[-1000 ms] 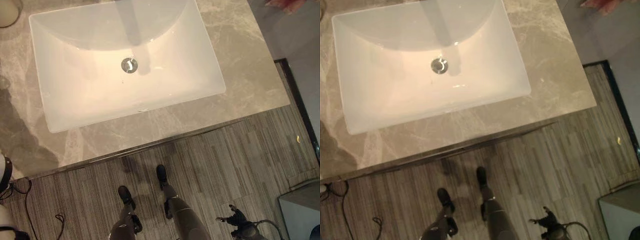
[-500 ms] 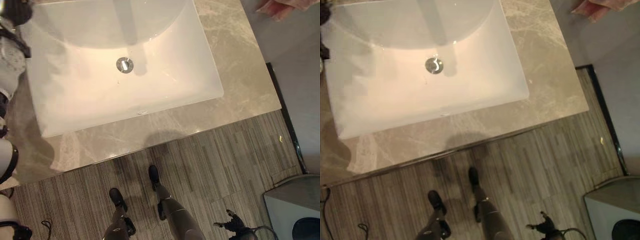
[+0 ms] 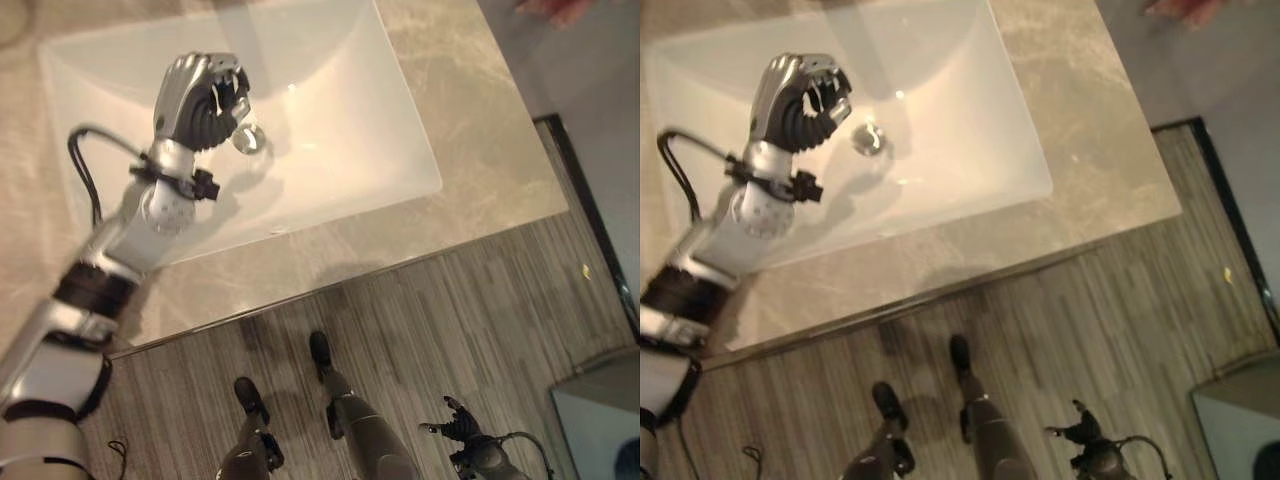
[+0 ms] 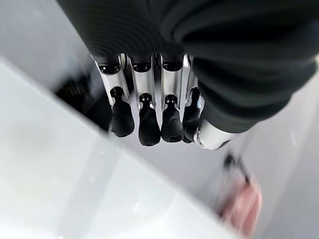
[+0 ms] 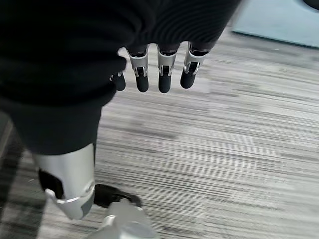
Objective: Put brush and paste in cup on sink, flatten towel.
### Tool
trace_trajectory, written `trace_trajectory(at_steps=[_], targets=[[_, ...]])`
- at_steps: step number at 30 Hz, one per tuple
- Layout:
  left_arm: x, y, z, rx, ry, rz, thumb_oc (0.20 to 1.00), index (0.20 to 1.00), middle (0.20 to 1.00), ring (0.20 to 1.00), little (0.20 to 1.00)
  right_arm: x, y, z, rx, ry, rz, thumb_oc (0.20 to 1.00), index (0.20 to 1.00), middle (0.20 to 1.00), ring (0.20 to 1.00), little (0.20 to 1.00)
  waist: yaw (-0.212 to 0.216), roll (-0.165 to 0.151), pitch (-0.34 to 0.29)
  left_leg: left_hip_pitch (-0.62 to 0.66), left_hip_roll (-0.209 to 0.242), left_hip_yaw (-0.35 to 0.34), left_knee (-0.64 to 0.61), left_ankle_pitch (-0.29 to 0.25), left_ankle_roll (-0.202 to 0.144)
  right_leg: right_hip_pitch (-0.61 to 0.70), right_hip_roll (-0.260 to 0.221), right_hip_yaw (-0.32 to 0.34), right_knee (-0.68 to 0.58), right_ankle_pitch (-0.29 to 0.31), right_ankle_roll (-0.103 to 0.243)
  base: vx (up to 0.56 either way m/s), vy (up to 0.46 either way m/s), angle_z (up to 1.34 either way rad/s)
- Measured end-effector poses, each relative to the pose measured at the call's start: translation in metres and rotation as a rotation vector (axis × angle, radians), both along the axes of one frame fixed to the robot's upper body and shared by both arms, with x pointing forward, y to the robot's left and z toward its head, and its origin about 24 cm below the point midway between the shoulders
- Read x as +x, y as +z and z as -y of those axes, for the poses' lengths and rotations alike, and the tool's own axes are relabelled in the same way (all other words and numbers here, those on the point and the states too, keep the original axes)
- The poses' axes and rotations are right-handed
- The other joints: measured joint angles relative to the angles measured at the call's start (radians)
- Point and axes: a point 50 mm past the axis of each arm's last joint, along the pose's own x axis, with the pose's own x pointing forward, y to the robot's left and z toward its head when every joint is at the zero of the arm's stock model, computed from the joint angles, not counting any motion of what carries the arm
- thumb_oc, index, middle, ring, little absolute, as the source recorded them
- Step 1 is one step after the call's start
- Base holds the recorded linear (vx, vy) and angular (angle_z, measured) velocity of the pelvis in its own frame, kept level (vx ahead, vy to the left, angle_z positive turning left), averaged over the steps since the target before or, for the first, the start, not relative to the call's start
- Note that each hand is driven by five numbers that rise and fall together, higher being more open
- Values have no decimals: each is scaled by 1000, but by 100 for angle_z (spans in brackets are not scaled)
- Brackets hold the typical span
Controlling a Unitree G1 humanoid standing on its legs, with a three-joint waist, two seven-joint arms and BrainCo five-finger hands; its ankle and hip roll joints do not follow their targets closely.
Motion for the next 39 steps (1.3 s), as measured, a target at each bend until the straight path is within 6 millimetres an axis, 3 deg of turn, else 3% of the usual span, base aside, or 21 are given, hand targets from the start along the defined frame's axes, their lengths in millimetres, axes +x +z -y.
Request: trace_trajectory(at_steps=[1,2,3,5,8,11,14,15,17,19,21,23,25,27,28,29,33,36,37,38,39], targets=[[-5,-12,-8,-41,4,-35,200,200,200,200,200,6,2,0,-3,1,9,1000,1000,1000,1000,1000,21,6,3,8,2,-15,-4,-8,3,17,-5,-26,2,-24,-1,89,0,37],[-29,-38,-29,-139,9,-79,200,200,200,200,200,7,3,8,-17,-48,3,1000,1000,1000,1000,1000,19,12,3,33,4,-29,-4,-19,-7,55,-6,-40,1,-29,-10,63,41,60],[-42,-56,-50,-271,65,-103,200,200,200,200,200,-6,2,18,-40,-91,-28,1000,1000,1000,1000,1000,30,28,2,83,9,-69,-4,-12,-10,119,-3,-76,1,-37,-23,52,59,76],[-66,-58,-81,-269,128,-121,200,200,200,200,200,-22,-1,26,-44,-145,-60,1000,1000,1000,1000,1000,86,21,-23,118,13,-115,-4,-25,-11,177,-6,-117,0,-81,-10,49,90,70],[-91,-94,-106,-340,214,-241,200,200,200,200,200,-29,-3,26,-42,-152,-76,1000,1000,1000,1000,1000,137,19,-40,152,-12,-137,0,-31,6,222,-30,-135,1,-78,-9,34,119,33],[-107,-116,-123,-486,280,-276,200,200,200,200,200,-24,-5,14,-19,-124,-62,1000,1000,1000,1000,1000,146,-9,-67,192,-42,-136,1,-44,30,260,-57,-135,2,-72,1,1,157,3],[-108,-118,-126,-577,269,-252,200,200,200,200,200,-27,-8,9,-8,-118,-71,1000,1000,1000,1000,1000,146,-35,-95,222,-67,-131,0,-58,63,249,-80,-119,79,-73,19,22,266,-5],[-109,-120,-128,-579,274,-258,200,200,200,200,200,-26,-7,10,-4,-135,-62,1000,1000,1000,1000,1000,136,-33,-94,235,-80,-132,0,-67,84,239,-92,-108,127,-72,34,14,325,-14],[-112,-133,-133,-578,304,-314,300,300,300,300,300,-25,-3,16,-2,-175,-26,1000,1000,1000,1000,1000,106,-2,-92,246,-89,-133,3,-78,120,180,-112,-99,280,-75,64,6,238,-2],[-110,-132,-131,-580,290,-315,231,231,231,231,231,-33,-4,18,-5,-179,-41,1000,1000,1000,1000,1000,99,21,-91,253,-120,-135,5,-78,157,108,-141,-60,426,-71,98,53,183,7],[-111,-136,-129,-613,280,-328,231,231,231,231,231,-46,-8,19,-4,-186,-75,1000,1000,1000,1000,1000,97,29,-93,272,-149,-139,4,-77,186,59,-161,-36,550,-95,116,108,123,18],[-107,-144,-123,-623,262,-363,338,338,338,338,338,-65,-13,18,4,-182,-139,1000,1000,1000,1000,1000,82,50,-100,276,-162,-192,6,-72,202,45,-117,23,600,-202,112,104,74,48],[-107,-145,-124,-614,269,-377,526,526,526,526,526,-69,-14,20,2,-193,-155,1000,1000,1000,1000,1000,79,46,-98,279,-177,-190,5,-61,204,39,-111,-13,510,-218,111,103,0,30],[-107,-151,-128,-614,301,-406,627,627,627,627,627,-71,-14,21,-1,-197,-163,1000,1000,1000,1000,1000,76,46,-97,286,-189,-208,7,-74,201,34,-108,-18,405,-205,118,150,-56,22],[-105,-154,-130,-618,315,-421,865,865,865,865,865,-71,-14,21,-1,-197,-164,1000,1000,1000,1000,1000,68,50,-94,288,-191,-230,8,-77,196,36,-106,-15,307,-183,122,156,-86,47],[-102,-153,-131,-622,320,-421,1000,1000,1000,1000,1000,-71,-14,21,-2,-197,-165,1000,1000,1000,1000,1000,64,45,-94,288,-193,-244,9,-74,198,47,-105,1,223,-157,133,152,-109,54],[-102,-152,-133,-622,326,-418,1000,1000,1000,1000,1000,-76,-15,22,-9,-198,-189,1000,1000,1000,1000,1000,69,20,-80,322,-199,-296,6,-94,177,75,-129,-5,63,-38,141,139,-154,41],[-103,-159,-135,-630,345,-444,1000,1000,1000,1000,1000,-82,-17,22,-13,-196,-217,1000,1000,1000,1000,1000,72,1,-77,357,-189,-333,3,-120,146,105,-148,-18,93,-15,130,115,-215,46],[-104,-160,-137,-633,353,-447,1000,1000,1000,1000,1000,-84,-18,20,-10,-195,-226,1000,1000,1000,1000,1000,72,-8,-83,362,-186,-338,3,-131,133,117,-144,-19,100,-5,119,157,-200,33],[-106,-168,-140,-663,372,-468,1000,1000,1000,1000,1000,-85,-19,20,-11,-198,-241,1000,1000,1000,1000,1000,75,-16,-92,373,-168,-352,3,-153,104,154,-128,-25,83,8,63,124,-183,20],[-106,-176,-140,-688,378,-503,1000,1000,1000,1000,1000,-83,-17,23,-19,-197,-236,1000,1000,1000,1000,1000,72,6,-95,371,-140,-355,3,-162,90,163,-106,-43,67,8,63,156,-243,12]])
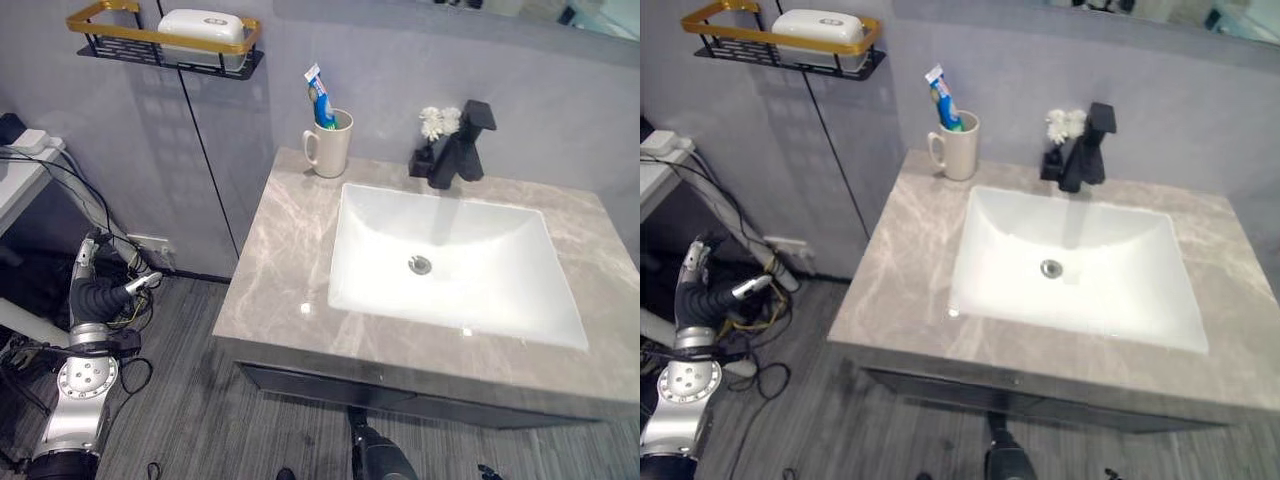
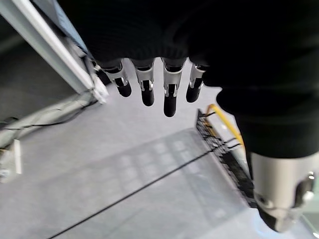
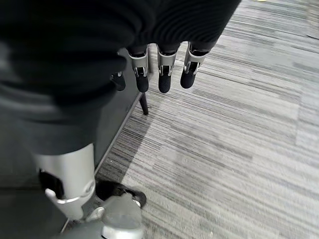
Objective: Put brush and paste in cup on sink, flatten towel.
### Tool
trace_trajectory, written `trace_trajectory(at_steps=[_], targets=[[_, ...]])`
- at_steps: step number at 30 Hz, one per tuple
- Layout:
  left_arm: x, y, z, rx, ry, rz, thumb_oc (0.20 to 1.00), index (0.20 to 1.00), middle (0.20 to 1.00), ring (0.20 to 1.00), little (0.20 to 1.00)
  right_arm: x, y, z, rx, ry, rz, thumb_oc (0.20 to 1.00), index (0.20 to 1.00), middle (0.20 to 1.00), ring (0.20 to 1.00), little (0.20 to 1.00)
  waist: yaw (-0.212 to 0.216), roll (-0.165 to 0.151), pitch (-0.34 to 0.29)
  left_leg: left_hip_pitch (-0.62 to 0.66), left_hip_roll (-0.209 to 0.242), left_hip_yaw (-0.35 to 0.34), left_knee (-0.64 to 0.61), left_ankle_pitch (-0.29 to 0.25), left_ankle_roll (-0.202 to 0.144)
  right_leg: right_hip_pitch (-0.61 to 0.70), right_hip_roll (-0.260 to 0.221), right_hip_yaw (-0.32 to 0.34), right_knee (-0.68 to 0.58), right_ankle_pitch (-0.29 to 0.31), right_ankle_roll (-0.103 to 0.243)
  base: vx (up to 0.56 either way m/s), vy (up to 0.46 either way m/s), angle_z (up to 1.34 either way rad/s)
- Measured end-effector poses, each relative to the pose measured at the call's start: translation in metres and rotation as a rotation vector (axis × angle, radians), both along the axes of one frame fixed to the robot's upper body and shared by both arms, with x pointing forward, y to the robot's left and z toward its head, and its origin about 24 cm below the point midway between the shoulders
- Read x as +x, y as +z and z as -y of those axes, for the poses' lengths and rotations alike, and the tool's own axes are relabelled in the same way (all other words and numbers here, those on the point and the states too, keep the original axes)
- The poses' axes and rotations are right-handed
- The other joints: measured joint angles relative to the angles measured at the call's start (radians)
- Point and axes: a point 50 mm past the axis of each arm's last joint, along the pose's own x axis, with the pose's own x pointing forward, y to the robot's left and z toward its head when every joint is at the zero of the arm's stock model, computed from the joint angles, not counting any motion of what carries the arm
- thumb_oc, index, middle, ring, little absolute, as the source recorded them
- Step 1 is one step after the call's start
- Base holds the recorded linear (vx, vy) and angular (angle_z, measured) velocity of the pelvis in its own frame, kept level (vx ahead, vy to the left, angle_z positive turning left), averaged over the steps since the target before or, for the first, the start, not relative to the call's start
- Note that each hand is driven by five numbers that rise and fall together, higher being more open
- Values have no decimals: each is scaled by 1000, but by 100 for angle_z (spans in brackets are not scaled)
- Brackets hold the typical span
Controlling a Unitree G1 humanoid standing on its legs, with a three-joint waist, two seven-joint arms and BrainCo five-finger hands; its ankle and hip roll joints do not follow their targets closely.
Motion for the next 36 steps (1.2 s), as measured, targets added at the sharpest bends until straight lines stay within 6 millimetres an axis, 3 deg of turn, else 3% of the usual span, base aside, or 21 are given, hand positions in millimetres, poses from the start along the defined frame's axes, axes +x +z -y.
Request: trace_trajectory(at_steps=[1,4,7,8,9,15,19,20,22,25,30,36], targets=[[0,-6,1,-15,-9,-33,1000,1000,1000,1000,1000,4,1,2,-7,6,9,1000,1000,1000,1000,1000,-1,29,1,-6,38,3,0,-12,-20,8,37,-17,-28,1,-23,95,-163,4],[11,2,0,-42,-7,-3,1000,1000,1000,1000,1000,17,6,8,-28,24,41,1000,1000,1000,1000,1000,-16,63,4,-29,88,19,0,-6,-50,5,86,-33,-67,18,-62,79,-93,-1],[24,15,-4,-38,1,38,1000,1000,1000,1000,1000,33,14,18,-64,35,93,1000,1000,1000,1000,1000,-36,83,7,-31,108,52,-1,-6,-53,-1,109,-33,-67,15,-68,42,-26,-13],[30,30,-10,3,5,63,558,558,558,558,558,46,20,21,-76,56,141,1000,1000,1000,1000,1000,-58,92,10,-30,115,77,-2,-8,-59,-7,122,-16,-67,15,-77,15,-8,-33],[35,37,-13,14,11,79,200,200,200,200,200,50,22,23,-81,60,154,1000,1000,1000,1000,1000,-65,98,10,-33,117,81,-2,-11,-63,-14,126,-14,-67,15,-81,15,-9,-27],[73,88,-9,73,20,198,200,200,200,200,200,51,21,14,-96,182,128,1000,1000,1000,1000,1000,-93,124,7,-76,102,119,-6,-18,-81,-75,125,24,-68,23,-88,-21,11,-16],[94,105,-6,88,24,200,200,200,200,200,200,52,20,11,-96,221,121,1000,1000,1000,1000,1000,-112,131,1,-113,85,144,-7,-15,-80,-127,120,52,-67,39,-87,-72,21,-26],[107,119,-3,152,17,171,200,200,200,200,200,56,20,8,-95,253,119,1000,1000,1000,1000,1000,-119,127,-1,-145,72,167,-7,-10,-78,-167,116,72,-67,57,-77,-45,10,-31],[109,129,-11,206,49,157,200,200,200,200,200,66,22,6,-97,270,143,1000,1000,1000,1000,1000,-136,123,-3,-166,63,195,-6,-10,-78,-201,118,98,-67,70,-79,-19,-17,-44],[112,131,-20,243,105,107,200,200,200,200,200,70,24,5,-99,274,154,1000,1000,1000,1000,1000,-166,118,-5,-170,68,224,-7,-14,-82,-218,135,120,-67,77,-85,-10,-41,-28],[115,123,-26,284,149,19,200,200,200,200,200,69,24,7,-104,272,151,1000,1000,1000,1000,1000,-170,108,-2,-176,77,225,-7,-17,-86,-226,146,123,-67,76,-94,-27,-26,-3],[116,138,-32,289,199,52,200,200,200,200,200,72,24,5,-99,285,159,1000,1000,1000,1000,1000,-163,89,-2,-217,77,222,-7,-13,-91,-264,144,122,-67,77,-94,-6,-8,2]])
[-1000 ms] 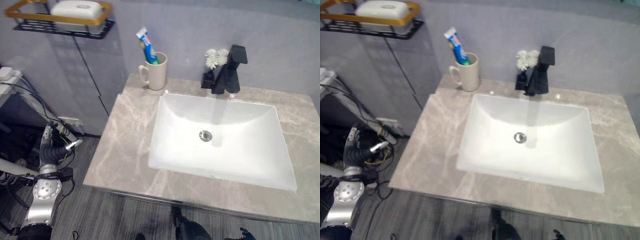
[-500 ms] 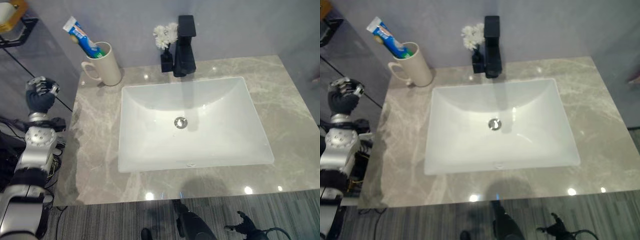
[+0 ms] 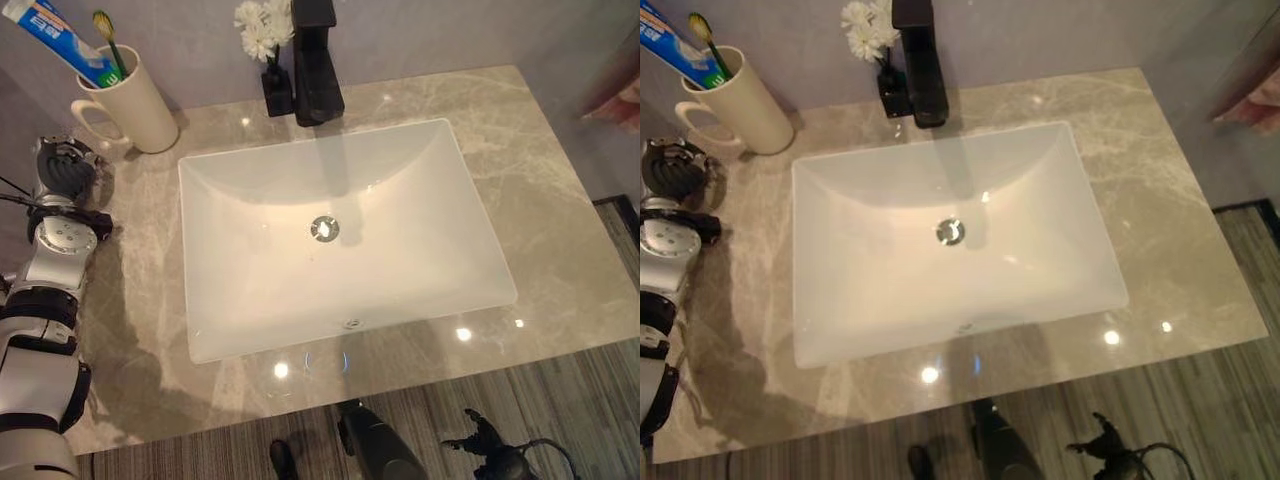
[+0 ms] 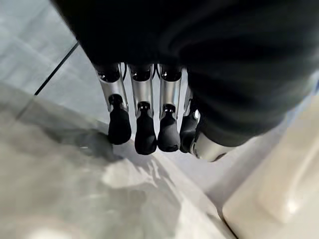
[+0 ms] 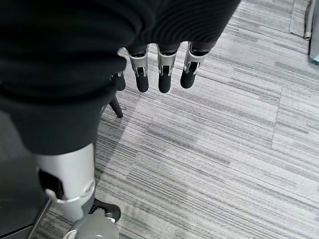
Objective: Put brush and paste in cup on sink, flatten towel.
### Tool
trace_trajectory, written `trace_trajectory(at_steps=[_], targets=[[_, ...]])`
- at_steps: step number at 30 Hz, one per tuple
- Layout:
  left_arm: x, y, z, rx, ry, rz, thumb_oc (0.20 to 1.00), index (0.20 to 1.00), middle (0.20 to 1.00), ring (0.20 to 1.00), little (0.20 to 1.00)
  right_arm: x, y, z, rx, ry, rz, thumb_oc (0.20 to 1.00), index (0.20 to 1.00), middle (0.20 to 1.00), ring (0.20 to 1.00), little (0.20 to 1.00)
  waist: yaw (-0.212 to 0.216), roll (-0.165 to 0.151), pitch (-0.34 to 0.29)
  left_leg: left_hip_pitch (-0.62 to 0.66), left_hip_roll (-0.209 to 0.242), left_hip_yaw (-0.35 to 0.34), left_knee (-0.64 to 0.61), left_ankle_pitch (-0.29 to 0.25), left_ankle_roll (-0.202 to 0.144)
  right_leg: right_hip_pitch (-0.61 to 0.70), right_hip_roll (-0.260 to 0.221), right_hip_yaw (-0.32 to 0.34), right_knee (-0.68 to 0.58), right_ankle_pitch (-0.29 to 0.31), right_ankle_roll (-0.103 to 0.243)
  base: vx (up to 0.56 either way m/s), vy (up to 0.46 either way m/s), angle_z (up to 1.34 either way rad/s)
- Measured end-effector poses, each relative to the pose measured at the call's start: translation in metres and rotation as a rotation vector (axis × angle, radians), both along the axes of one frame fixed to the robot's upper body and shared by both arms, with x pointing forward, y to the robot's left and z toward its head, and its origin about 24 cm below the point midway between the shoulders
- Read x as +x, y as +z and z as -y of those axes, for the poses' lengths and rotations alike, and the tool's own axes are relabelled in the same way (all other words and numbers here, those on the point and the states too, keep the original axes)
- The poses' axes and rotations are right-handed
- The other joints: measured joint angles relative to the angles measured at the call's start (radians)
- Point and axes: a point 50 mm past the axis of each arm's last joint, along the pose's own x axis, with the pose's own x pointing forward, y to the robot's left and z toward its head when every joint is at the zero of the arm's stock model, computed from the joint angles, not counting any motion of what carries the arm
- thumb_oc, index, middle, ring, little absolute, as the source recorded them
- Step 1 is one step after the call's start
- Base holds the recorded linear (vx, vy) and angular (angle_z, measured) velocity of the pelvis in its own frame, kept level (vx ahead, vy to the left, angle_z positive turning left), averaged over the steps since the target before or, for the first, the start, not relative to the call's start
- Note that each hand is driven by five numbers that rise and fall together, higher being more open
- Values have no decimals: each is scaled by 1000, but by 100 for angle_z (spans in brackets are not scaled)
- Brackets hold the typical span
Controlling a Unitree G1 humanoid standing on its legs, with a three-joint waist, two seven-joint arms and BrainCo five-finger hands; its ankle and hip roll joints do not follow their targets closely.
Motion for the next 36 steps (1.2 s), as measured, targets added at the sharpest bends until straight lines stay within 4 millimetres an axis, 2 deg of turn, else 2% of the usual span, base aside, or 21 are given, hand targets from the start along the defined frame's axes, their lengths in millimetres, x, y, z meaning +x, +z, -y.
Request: trace_trajectory(at_steps=[2,11,15,19,22,31,36], targets=[[1,9,1,9,-4,22,200,200,200,200,200,5,1,-1,4,5,16,1000,1000,1000,1000,1000,1,-1,0,-11,-1,1,0,0,0,-13,0,0,0,0,0,0,0,0],[3,18,7,116,-22,2,200,200,200,200,200,8,2,-6,22,29,39,1000,1000,1000,1000,1000,-3,-5,3,-13,-1,4,0,-2,1,-16,1,2,0,-2,0,1,-3,0],[9,38,20,269,-56,-6,200,200,200,200,200,10,4,-7,30,32,54,1000,1000,1000,1000,1000,-3,-10,8,-32,-4,15,0,-2,1,-38,0,6,0,-2,1,7,-16,-3],[13,51,40,324,-125,42,200,200,200,200,200,10,3,-8,32,30,55,1000,1000,1000,1000,1000,-3,-10,9,-44,-4,18,1,-2,1,-50,1,7,0,2,2,4,-5,-1],[18,54,52,413,-144,27,200,200,200,200,200,10,4,-8,36,31,63,1000,1000,1000,1000,1000,-3,-10,9,-44,-4,19,1,-2,1,-50,0,7,0,2,2,0,0,0],[33,60,98,436,-265,89,200,200,200,200,200,9,2,-11,59,8,71,1000,1000,1000,1000,1000,-5,-9,10,-43,-12,24,1,-3,4,-52,-3,21,0,2,4,2,-2,-2],[34,61,100,460,-253,94,200,200,200,200,200,6,1,-10,57,3,59,1000,1000,1000,1000,1000,-6,-7,10,-42,-14,26,3,-3,4,-54,-2,27,0,4,5,2,-4,-3]])
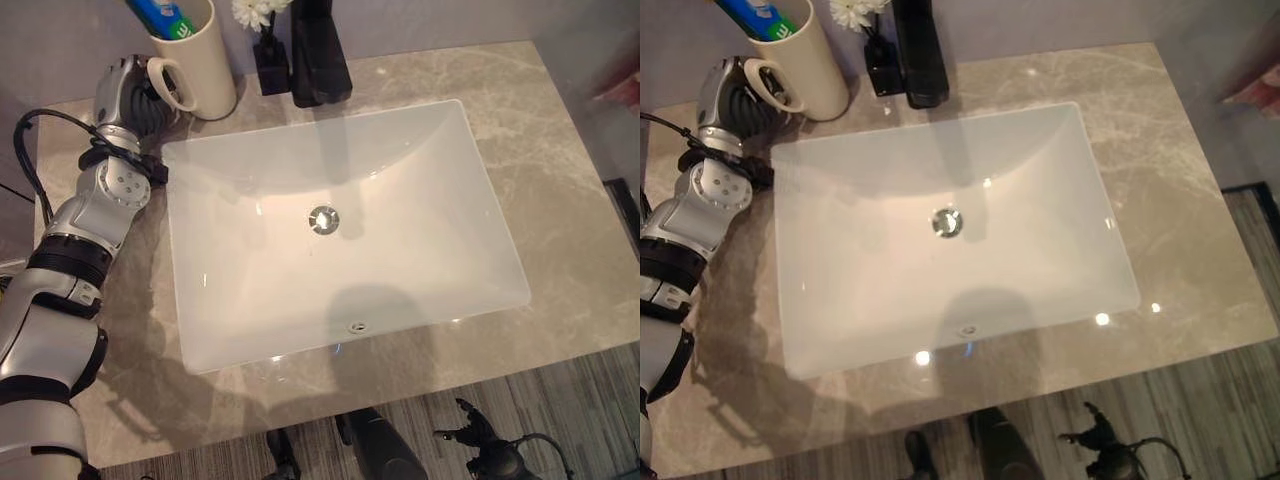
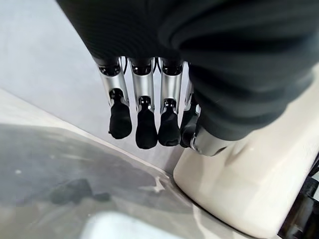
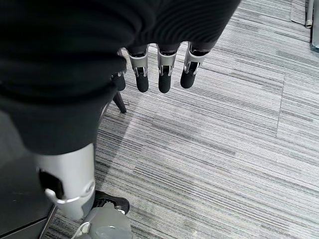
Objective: Put brush and paste in cup on sink, flatten towel.
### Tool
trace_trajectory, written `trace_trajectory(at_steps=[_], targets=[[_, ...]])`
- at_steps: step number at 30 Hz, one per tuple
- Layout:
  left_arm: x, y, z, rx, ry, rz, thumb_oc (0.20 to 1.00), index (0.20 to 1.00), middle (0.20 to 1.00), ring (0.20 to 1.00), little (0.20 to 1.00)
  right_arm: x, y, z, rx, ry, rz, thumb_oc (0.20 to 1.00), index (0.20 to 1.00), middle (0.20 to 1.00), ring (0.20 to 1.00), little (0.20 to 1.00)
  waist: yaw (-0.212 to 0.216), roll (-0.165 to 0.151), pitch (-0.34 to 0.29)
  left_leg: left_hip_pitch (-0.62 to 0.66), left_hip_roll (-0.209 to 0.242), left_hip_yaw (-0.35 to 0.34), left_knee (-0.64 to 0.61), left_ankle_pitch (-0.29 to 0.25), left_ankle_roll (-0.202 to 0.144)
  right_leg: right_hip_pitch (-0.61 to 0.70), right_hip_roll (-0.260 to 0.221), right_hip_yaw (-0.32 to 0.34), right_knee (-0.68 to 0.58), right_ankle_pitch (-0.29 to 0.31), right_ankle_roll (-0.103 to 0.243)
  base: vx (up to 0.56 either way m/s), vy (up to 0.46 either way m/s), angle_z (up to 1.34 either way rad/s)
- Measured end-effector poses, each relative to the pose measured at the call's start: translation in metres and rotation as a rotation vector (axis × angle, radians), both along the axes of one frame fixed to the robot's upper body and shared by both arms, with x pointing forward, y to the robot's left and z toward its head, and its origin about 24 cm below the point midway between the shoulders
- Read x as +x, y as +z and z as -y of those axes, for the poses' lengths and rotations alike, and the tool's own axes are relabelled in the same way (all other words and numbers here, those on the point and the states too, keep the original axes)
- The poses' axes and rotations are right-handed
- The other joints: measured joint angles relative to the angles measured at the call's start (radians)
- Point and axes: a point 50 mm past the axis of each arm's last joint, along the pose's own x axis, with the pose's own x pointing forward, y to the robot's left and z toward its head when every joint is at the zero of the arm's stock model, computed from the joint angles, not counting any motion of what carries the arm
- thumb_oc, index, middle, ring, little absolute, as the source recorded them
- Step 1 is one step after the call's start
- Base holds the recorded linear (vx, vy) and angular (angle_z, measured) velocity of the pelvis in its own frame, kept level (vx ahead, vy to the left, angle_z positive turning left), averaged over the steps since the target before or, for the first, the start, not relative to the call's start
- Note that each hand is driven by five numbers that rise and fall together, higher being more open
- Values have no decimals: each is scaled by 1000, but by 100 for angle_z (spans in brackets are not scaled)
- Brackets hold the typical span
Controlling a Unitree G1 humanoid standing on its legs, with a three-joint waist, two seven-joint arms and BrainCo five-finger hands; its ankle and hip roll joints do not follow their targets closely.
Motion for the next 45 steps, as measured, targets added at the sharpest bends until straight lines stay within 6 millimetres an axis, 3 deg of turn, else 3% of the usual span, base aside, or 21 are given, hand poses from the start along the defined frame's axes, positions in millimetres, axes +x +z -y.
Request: trace_trajectory(at_steps=[6,12,16,19,22,24,25,26,27,28,31,32,33,35,36,37,39,42,43,44,45], targets=[[3,-2,-2,66,89,15,200,200,200,200,200,-3,-2,2,-10,-9,-20,1000,1000,1000,1000,1000,4,1,-1,11,-1,9,1,0,0,8,1,3,0,3,2,-1,7,-3],[-9,-33,-25,51,165,-21,200,200,200,200,200,-3,-1,11,-42,-33,-46,1000,1000,1000,1000,1000,15,1,-3,84,8,-3,-3,0,0,85,5,-6,1,-1,-5,3,12,2],[-33,-45,-48,28,211,20,200,200,200,200,200,-19,-6,16,-52,-73,-104,1000,1000,1000,1000,1000,62,-3,-9,132,19,-42,-3,-1,-3,153,-6,-51,0,-17,-14,-13,64,32],[-64,-52,-75,114,274,16,200,200,200,200,200,-36,-9,27,-63,-154,-148,1000,1000,1000,1000,1000,92,-9,-14,191,29,-82,-3,-2,-2,229,-12,-85,0,-36,-15,-20,110,33],[-95,-46,-80,134,251,98,200,200,200,200,200,-48,-10,31,-53,-225,-158,1000,1000,1000,1000,1000,124,-30,-35,234,22,-109,-3,-4,3,280,-24,-105,0,-39,-4,-21,157,26],[-114,-51,-69,107,178,145,206,206,206,206,206,-57,-13,26,-24,-269,-157,1000,1000,1000,1000,1000,134,-45,-56,276,15,-112,-3,-11,14,323,-30,-108,1,-47,10,-109,193,9],[-120,-58,-64,66,149,157,285,285,285,285,285,-61,-15,24,-13,-278,-160,1000,1000,1000,1000,1000,137,-51,-70,280,6,-112,-2,-14,20,329,-35,-107,3,-45,13,-223,198,5],[-135,-64,-48,-93,74,258,536,536,536,536,536,-70,-17,20,6,-296,-166,1000,1000,1000,1000,1000,138,-56,-77,297,-5,-116,-3,-15,36,338,-52,-106,19,-46,25,-95,116,3],[-138,-68,-38,-153,19,286,573,573,573,573,573,-77,-20,16,20,-301,-187,1000,1000,1000,1000,1000,142,-67,-81,298,-19,-115,2,-13,43,338,-60,-100,25,-46,37,-283,215,0],[-145,-70,-24,-279,-75,334,1000,1000,1000,1000,1000,-82,-22,11,43,-302,-202,1000,1000,1000,1000,1000,137,-83,-84,301,-37,-112,3,-8,58,335,-81,-85,31,-34,57,-153,125,-16],[-153,-64,1,-457,-310,381,1000,1000,1000,1000,1000,-83,-24,4,74,-326,-190,1000,1000,1000,1000,1000,114,-117,-83,264,-94,-84,38,-17,97,310,-132,-41,25,-11,111,-289,175,-23],[-154,-60,6,-449,-381,365,1000,1000,1000,1000,1000,-82,-25,2,83,-327,-184,1000,1000,1000,1000,1000,94,-146,-89,243,-136,-77,71,-16,120,303,-159,-46,17,-19,137,-190,113,-17],[-150,-59,15,-449,-492,293,1000,1000,1000,1000,1000,-81,-23,4,85,-336,-163,1000,1000,1000,1000,1000,79,-111,-76,202,-118,-56,94,-12,146,267,-165,-81,48,-144,173,-185,114,-36],[-147,-63,21,-545,-582,252,1000,1000,1000,1000,1000,-82,-23,6,82,-355,-166,1000,1000,1000,1000,1000,86,-40,-41,194,-69,-12,87,6,154,205,-129,-143,261,-187,155,-239,97,-76],[-148,-61,24,-588,-622,252,1000,1000,1000,1000,1000,-80,-24,4,82,-342,-173,1000,1000,1000,1000,1000,101,-23,-29,188,-51,33,98,1,152,181,-130,-228,384,-243,158,-280,85,-133],[-150,-60,31,-645,-682,261,1000,1000,1000,1000,1000,-82,-26,0,93,-333,-190,1000,1000,1000,1000,1000,127,-16,-23,195,-35,94,97,2,154,166,-138,-313,530,-307,134,-129,-4,-124],[-148,-56,43,-633,-769,238,1000,1000,1000,1000,1000,-70,-25,-2,104,-317,-167,1000,1000,1000,1000,1000,120,-23,-19,192,-34,143,97,1,155,207,-145,-317,617,-379,145,-98,-3,-88],[-150,-54,51,-617,-837,207,1000,1000,1000,1000,1000,-56,-23,-4,111,-304,-136,1000,1000,1000,1000,1000,125,-34,-12,191,-30,208,112,-4,163,309,-182,-370,595,-449,140,21,-25,-102],[-151,-60,50,-630,-830,177,1000,1000,1000,1000,1000,-52,-23,-4,110,-300,-138,1000,1000,1000,1000,1000,149,-31,-12,217,-18,279,107,-10,159,375,-205,-424,566,-471,132,-53,-107,-138],[-152,-59,49,-629,-833,166,1000,1000,1000,1000,1000,-51,-23,-6,114,-289,-138,1000,1000,1000,1000,1000,162,-43,-15,224,-18,291,108,-9,158,414,-210,-438,496,-438,140,-55,-152,-150],[-152,-59,49,-630,-836,165,1000,1000,1000,1000,1000,-47,-23,-10,121,-275,-127,1000,1000,1000,1000,1000,169,-51,-9,225,-17,309,124,-10,157,437,-191,-455,434,-442,109,-22,-170,-105]])
